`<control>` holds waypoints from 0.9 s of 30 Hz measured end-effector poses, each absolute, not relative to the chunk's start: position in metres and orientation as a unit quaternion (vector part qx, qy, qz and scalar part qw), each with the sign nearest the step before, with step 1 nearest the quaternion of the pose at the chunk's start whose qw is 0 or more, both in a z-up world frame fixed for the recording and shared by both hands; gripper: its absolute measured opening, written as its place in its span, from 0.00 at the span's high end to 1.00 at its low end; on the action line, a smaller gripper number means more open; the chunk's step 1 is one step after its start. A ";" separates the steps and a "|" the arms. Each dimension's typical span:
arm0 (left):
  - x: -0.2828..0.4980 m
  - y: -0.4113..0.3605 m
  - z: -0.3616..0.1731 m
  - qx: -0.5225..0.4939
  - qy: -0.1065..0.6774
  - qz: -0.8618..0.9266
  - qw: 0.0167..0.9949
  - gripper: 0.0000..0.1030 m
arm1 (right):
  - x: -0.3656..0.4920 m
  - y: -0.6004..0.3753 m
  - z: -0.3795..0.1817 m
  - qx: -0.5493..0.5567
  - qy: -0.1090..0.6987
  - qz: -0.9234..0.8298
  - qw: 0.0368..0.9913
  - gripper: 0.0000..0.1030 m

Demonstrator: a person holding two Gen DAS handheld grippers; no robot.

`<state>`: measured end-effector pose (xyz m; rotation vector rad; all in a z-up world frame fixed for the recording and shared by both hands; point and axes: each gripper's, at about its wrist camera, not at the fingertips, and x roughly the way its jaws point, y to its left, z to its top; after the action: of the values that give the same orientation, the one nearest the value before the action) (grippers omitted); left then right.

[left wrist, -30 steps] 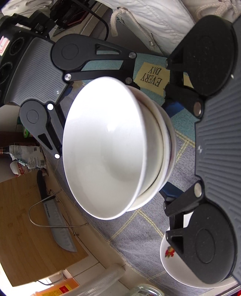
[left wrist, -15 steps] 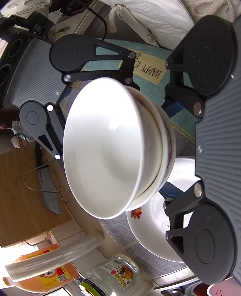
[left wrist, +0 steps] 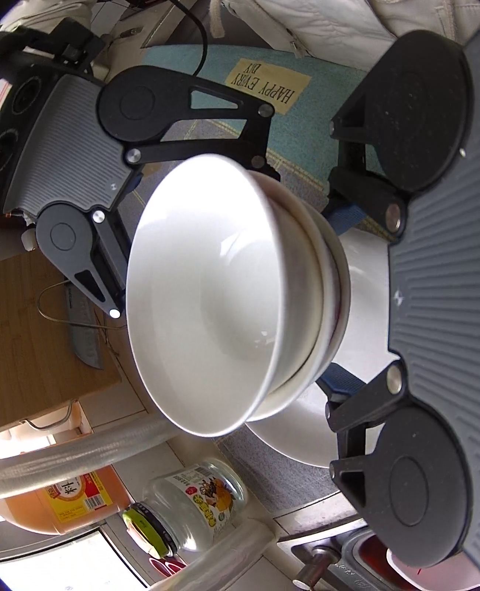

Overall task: Organize plates and bowls
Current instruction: 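Carry the bowl stack with both grippers over the plate stack and lower it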

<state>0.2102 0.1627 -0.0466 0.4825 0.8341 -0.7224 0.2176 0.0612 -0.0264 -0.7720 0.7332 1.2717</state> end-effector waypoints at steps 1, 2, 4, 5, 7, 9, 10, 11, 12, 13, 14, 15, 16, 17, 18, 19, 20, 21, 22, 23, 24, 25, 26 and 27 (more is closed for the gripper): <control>0.213 0.165 -0.048 0.228 0.392 -0.338 0.825 0.28 | 0.220 0.064 -0.027 -0.345 0.325 0.565 0.676 0.18; 0.216 0.167 -0.049 0.228 0.392 -0.337 0.825 0.28 | 0.222 0.067 -0.028 -0.348 0.324 0.564 0.675 0.18; 0.221 0.171 -0.051 0.229 0.392 -0.335 0.826 0.28 | 0.226 0.072 -0.031 -0.354 0.321 0.562 0.675 0.18; 0.222 0.173 -0.052 0.229 0.391 -0.334 0.827 0.28 | 0.228 0.074 -0.031 -0.355 0.321 0.561 0.675 0.18; 0.224 0.175 -0.053 0.231 0.392 -0.332 0.827 0.28 | 0.233 0.079 -0.034 -0.355 0.324 0.561 0.674 0.18; 0.224 0.177 -0.055 0.231 0.395 -0.330 0.826 0.28 | 0.235 0.081 -0.036 -0.353 0.326 0.563 0.672 0.18; 0.225 0.178 -0.056 0.230 0.396 -0.330 0.826 0.28 | 0.237 0.083 -0.038 -0.353 0.328 0.564 0.671 0.18; 0.223 0.180 -0.057 0.228 0.398 -0.329 0.825 0.28 | 0.237 0.084 -0.038 -0.354 0.328 0.565 0.669 0.18; 0.223 0.181 -0.057 0.227 0.400 -0.328 0.825 0.28 | 0.238 0.085 -0.039 -0.354 0.329 0.566 0.667 0.18; 0.222 0.182 -0.058 0.226 0.402 -0.326 0.825 0.28 | 0.238 0.086 -0.040 -0.355 0.331 0.567 0.666 0.18; 0.222 0.183 -0.059 0.226 0.403 -0.325 0.825 0.28 | 0.239 0.088 -0.041 -0.355 0.331 0.568 0.664 0.18; 0.222 0.184 -0.059 0.225 0.404 -0.324 0.825 0.28 | 0.239 0.089 -0.042 -0.356 0.332 0.569 0.663 0.18; 0.222 0.185 -0.060 0.223 0.405 -0.323 0.826 0.28 | 0.240 0.090 -0.042 -0.356 0.333 0.570 0.661 0.18; 0.223 0.185 -0.060 0.222 0.406 -0.323 0.826 0.28 | 0.241 0.091 -0.043 -0.357 0.335 0.571 0.660 0.18; 0.225 0.186 -0.061 0.222 0.407 -0.322 0.826 0.28 | 0.242 0.092 -0.043 -0.358 0.335 0.571 0.658 0.18; 0.225 0.186 -0.061 0.221 0.408 -0.321 0.826 0.28 | 0.243 0.094 -0.044 -0.360 0.335 0.571 0.657 0.18; 0.226 0.187 -0.061 0.220 0.409 -0.320 0.826 0.28 | 0.244 0.096 -0.045 -0.361 0.336 0.571 0.656 0.18; 0.226 0.187 -0.062 0.220 0.410 -0.318 0.826 0.28 | 0.244 0.096 -0.045 -0.362 0.336 0.572 0.655 0.18; 0.227 0.187 -0.062 0.219 0.410 -0.316 0.827 0.28 | 0.245 0.096 -0.045 -0.363 0.336 0.572 0.654 0.18; 0.228 0.188 -0.062 0.218 0.411 -0.315 0.827 0.28 | 0.246 0.097 -0.046 -0.364 0.336 0.573 0.653 0.18; 0.228 0.188 -0.063 0.217 0.412 -0.315 0.827 0.28 | 0.247 0.097 -0.046 -0.365 0.337 0.573 0.652 0.18; 0.230 0.188 -0.063 0.216 0.413 -0.314 0.827 0.28 | 0.248 0.098 -0.046 -0.365 0.338 0.574 0.651 0.18; 0.231 0.189 -0.063 0.214 0.414 -0.313 0.827 0.28 | 0.249 0.099 -0.046 -0.365 0.340 0.574 0.650 0.18; 0.232 0.190 -0.063 0.213 0.416 -0.314 0.827 0.28 | 0.250 0.099 -0.046 -0.364 0.341 0.574 0.649 0.18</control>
<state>0.2317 0.1898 -0.0633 0.4525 0.8827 -0.6671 0.2502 0.0992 -0.0462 -0.8279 0.7745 1.3045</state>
